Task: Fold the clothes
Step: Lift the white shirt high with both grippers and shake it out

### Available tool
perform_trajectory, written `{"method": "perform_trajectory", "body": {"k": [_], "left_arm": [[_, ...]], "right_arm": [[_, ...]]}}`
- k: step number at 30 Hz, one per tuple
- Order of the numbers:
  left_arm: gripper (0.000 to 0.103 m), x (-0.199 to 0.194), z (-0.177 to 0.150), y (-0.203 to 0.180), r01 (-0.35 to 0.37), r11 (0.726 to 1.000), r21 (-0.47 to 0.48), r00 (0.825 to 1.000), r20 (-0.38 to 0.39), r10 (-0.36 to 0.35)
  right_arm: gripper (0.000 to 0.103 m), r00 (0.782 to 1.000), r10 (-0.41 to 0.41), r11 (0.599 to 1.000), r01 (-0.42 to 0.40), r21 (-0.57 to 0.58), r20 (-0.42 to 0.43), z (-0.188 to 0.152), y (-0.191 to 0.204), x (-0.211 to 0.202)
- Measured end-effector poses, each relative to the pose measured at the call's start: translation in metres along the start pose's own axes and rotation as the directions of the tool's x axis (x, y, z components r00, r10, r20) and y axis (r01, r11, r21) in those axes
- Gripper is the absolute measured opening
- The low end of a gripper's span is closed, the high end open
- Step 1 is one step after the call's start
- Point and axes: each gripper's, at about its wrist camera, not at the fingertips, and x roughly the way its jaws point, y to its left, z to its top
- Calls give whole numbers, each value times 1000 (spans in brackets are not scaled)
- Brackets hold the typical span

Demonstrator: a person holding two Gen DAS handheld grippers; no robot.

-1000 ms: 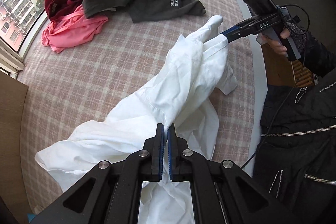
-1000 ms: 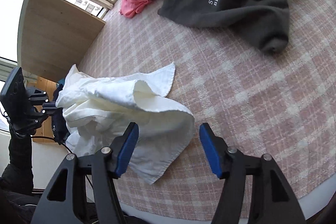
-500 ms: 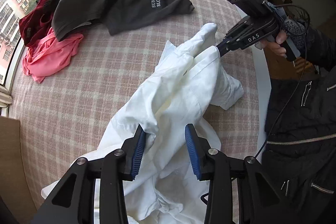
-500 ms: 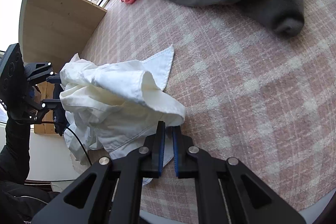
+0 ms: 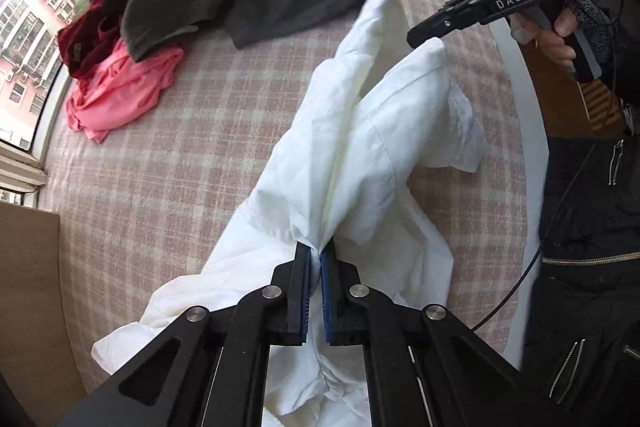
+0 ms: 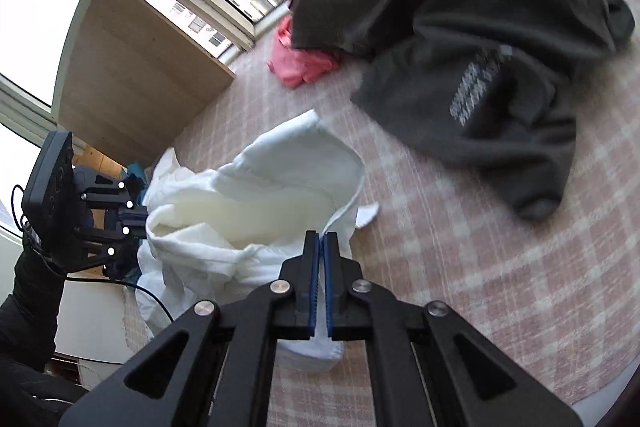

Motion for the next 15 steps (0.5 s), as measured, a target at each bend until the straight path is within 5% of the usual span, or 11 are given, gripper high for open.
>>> {"method": "perform_trajectory", "body": {"k": [4, 7, 9, 10, 11, 12, 15], "left_arm": [[4, -91, -19, 27, -167, 979, -118, 972, 145, 184], [4, -162, -42, 43, -278, 929, -244, 918, 218, 332], [4, -200, -63, 41, -330, 897, -294, 878, 253, 406], [4, -215, -74, 37, -345, 887, -307, 863, 269, 429], [4, -226, -85, 31, -345, 884, -315, 855, 283, 434], [4, -233, -97, 24, -341, 884, -321, 851, 295, 435], [4, -229, -129, -1, -304, 891, -337, 863, 298, 407]], "right_arm": [[1, 981, 29, 978, 11, -208, 190, 71, 80, -73], [1, 954, 78, 934, 32, -357, 290, 108, 150, -123], [5, 960, 115, 910, 2, -415, 256, 114, 179, -129], [13, 966, 128, 902, -19, -432, 225, 114, 188, -128], [48, 971, 141, 893, -40, -448, 195, 115, 197, -126], [72, 977, 129, 889, -38, -457, 169, 108, 200, -112], [73, 993, 108, 877, -74, -476, 45, 88, 205, -63]]}}
